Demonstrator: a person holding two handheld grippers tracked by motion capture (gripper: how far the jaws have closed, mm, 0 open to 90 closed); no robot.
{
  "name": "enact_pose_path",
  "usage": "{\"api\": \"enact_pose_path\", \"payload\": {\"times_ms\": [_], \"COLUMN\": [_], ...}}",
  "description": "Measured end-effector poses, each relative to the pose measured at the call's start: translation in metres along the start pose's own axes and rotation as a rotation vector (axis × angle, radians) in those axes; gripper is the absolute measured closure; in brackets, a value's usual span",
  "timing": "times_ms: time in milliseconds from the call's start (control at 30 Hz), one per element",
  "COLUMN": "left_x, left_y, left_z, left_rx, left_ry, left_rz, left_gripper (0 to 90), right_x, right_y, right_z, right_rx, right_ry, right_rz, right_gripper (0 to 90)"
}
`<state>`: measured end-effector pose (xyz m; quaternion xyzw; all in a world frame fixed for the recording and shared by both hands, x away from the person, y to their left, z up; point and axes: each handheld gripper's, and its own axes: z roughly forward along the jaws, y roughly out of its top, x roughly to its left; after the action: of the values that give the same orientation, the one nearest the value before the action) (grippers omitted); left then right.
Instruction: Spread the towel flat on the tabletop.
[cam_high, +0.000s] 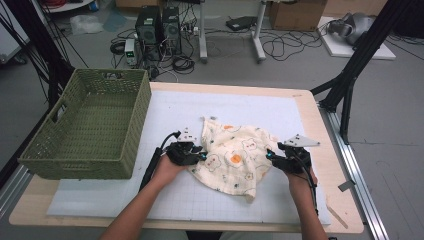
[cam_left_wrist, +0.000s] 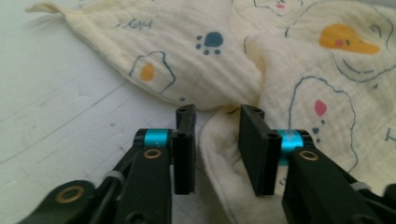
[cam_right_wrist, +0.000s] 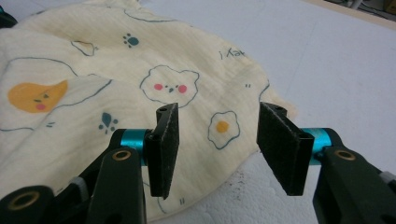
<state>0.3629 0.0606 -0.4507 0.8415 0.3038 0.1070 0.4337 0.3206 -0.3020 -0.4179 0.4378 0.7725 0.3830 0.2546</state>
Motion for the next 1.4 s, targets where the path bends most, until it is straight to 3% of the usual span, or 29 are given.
{"api": "enact_pose_path", "payload": {"times_ms": [33,100,167,300,433,700,800,900,933,1000,1100,1133,1167,1200,1233,1300,1400], "left_x": [0.0,-0.001,-0.002,0.0,0.005,0.007,0.005,0.005,0.005,0.009,0.01,0.013,0.013,0.014,0.017,0.018,0.018], "left_y": [0.0,0.0,-0.001,-0.007,-0.023,-0.048,-0.052,-0.054,-0.054,-0.053,-0.05,-0.047,-0.047,-0.046,-0.042,-0.038,-0.035], "left_z": [0.0,-0.002,-0.008,-0.019,-0.045,-0.081,-0.093,-0.096,-0.096,-0.096,-0.096,-0.094,-0.094,-0.094,-0.091,-0.088,-0.085], "left_rx": [0.0,0.01,0.031,0.034,0.033,0.031,0.024,-0.005,-0.005,-0.039,-0.063,-0.078,-0.078,-0.079,-0.08,-0.086,-0.085], "left_ry": [0.0,0.004,0.04,0.068,0.129,0.172,0.155,0.131,0.131,0.115,0.124,0.129,0.129,0.133,0.138,0.141,0.142], "left_rz": [0.0,0.017,0.026,0.015,0.002,-0.035,-0.043,-0.072,-0.072,-0.125,-0.129,-0.143,-0.143,-0.138,-0.142,-0.146,-0.14], "left_gripper": [81.8,85.5,86.1,86.2,86.1,86.1,85.3,78.7,72.5,57.7,51.8,50.8,50.6,49.9,49.1,48.7,48.3], "right_x": [0.001,0.002,0.002,0.002,0.0,0.002,0.008,0.016,0.016,0.024,0.027,0.03,0.03,0.03,0.031,0.034,0.026], "right_y": [0.0,-0.001,-0.001,-0.002,-0.004,-0.004,-0.003,-0.004,-0.004,-0.006,-0.007,-0.007,-0.007,-0.005,-0.004,-0.003,-0.003], "right_z": [0.0,-0.001,0.0,0.0,0.0,0.003,0.009,0.018,0.018,0.028,0.035,0.039,0.039,0.039,0.038,0.037,0.036], "right_rx": [-0.003,-0.004,-0.004,-0.002,0.0,0.019,0.042,0.059,0.059,0.092,0.111,0.115,0.115,0.124,0.126,0.138,0.148], "right_ry": [0.004,0.014,0.021,0.029,0.025,0.025,0.049,0.08,0.08,0.108,0.133,0.142,0.142,0.157,0.139,0.065,-0.049], "right_rz": [0.004,0.002,-0.004,-0.006,-0.003,-0.001,0.002,-0.022,-0.022,-0.035,-0.026,-0.024,-0.024,-0.027,-0.05,-0.119,-0.127], "right_gripper": [48.0,48.0,47.7,48.0,47.8,48.2,48.2,49.5,49.5,49.9,50.8,56.3,56.3,74.8,84.9,86.3,86.3]}}
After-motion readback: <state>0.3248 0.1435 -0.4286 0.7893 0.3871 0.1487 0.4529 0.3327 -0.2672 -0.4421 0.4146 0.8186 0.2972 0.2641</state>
